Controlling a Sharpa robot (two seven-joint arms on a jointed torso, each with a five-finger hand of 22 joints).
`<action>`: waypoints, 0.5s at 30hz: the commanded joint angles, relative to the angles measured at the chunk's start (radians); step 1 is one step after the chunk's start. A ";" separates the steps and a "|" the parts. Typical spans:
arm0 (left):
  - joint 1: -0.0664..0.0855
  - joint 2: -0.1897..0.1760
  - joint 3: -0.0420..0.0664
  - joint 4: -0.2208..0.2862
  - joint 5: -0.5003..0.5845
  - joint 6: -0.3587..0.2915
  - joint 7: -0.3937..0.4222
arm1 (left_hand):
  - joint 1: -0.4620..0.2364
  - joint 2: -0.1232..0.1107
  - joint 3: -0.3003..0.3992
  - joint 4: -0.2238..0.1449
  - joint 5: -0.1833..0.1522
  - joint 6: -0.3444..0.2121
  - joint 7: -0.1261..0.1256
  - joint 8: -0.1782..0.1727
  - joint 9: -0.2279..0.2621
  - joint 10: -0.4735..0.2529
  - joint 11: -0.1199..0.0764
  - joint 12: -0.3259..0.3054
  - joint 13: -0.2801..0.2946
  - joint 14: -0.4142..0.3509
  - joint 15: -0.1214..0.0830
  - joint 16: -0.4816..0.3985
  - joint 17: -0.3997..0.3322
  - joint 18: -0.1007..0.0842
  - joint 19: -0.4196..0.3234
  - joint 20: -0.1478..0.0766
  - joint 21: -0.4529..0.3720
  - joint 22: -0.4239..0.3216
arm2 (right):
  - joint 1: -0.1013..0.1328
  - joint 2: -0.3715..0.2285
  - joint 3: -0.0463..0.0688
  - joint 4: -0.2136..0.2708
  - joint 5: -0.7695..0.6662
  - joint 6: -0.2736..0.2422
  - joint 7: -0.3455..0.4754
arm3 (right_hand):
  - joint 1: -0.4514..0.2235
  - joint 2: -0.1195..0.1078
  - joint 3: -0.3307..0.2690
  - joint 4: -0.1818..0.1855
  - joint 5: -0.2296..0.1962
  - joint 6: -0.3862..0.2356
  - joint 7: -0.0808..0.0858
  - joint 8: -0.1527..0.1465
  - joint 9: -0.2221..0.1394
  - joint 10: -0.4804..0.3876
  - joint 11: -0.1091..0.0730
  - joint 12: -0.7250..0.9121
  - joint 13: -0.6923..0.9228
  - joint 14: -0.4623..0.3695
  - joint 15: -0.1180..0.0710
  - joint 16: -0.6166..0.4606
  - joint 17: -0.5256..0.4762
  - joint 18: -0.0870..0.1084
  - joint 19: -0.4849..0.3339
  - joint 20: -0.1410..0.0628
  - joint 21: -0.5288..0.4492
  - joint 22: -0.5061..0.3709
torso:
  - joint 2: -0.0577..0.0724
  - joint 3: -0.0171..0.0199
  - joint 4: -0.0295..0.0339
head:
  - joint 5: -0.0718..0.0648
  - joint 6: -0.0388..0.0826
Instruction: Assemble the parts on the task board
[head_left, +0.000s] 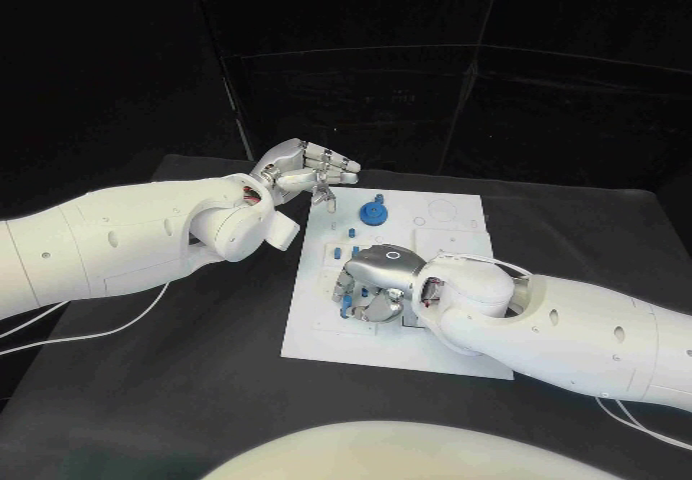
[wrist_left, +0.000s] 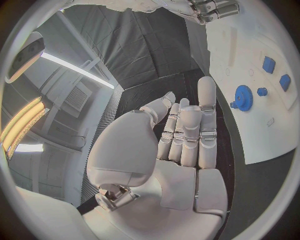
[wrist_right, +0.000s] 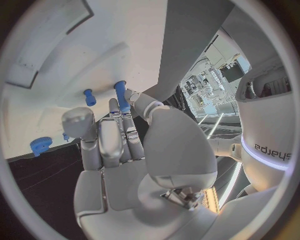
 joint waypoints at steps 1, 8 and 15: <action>0.001 0.001 0.000 0.001 0.001 0.016 0.001 | -0.004 0.008 0.000 0.003 0.005 -0.010 0.000 -0.004 -0.001 -0.008 0.002 0.006 0.001 -0.005 0.001 0.003 -0.001 0.011 -0.004 0.000 -0.004 -0.001 | 0.001 0.000 0.000 0.001 -0.005 -0.040 0.030 | -0.016 -0.008 -0.018 0.003 0.005 -0.020 0.001 -0.006 -0.001 -0.020 0.001 -0.008 0.002 0.008 0.011 -0.008 -0.007 0.010 -0.011 0.003 -0.012 -0.014 | 0.000 0.0005 -0.0002 | 0.000 0.001; 0.001 0.003 0.000 -0.002 0.001 0.016 -0.002 | -0.004 0.008 0.000 0.003 0.005 -0.010 0.000 -0.004 -0.001 -0.008 0.002 0.007 0.001 -0.005 0.001 0.002 -0.002 0.011 -0.005 0.000 -0.004 -0.001 | 0.001 -0.002 0.000 0.005 0.006 -0.062 0.050 | -0.029 -0.017 -0.054 0.012 0.009 -0.032 0.002 -0.002 0.001 -0.037 0.004 -0.001 0.005 0.000 0.014 -0.014 -0.018 0.014 -0.023 0.008 -0.023 -0.031 | 0.000 0.0004 -0.0008 | -0.001 0.001; 0.001 0.004 0.000 -0.003 0.001 0.017 -0.003 | -0.004 0.008 0.000 0.003 0.005 -0.010 0.000 -0.004 -0.001 -0.008 0.002 0.007 0.001 -0.005 0.001 0.002 -0.002 0.011 -0.005 0.000 -0.004 -0.001 | 0.001 -0.010 0.000 0.012 0.018 -0.058 0.054 | -0.026 -0.013 -0.067 0.015 0.013 -0.031 0.000 0.000 0.002 -0.028 0.001 0.012 0.008 0.003 0.012 -0.006 -0.009 0.014 -0.022 0.007 -0.020 -0.027 | 0.000 0.0005 -0.0002 | -0.003 0.002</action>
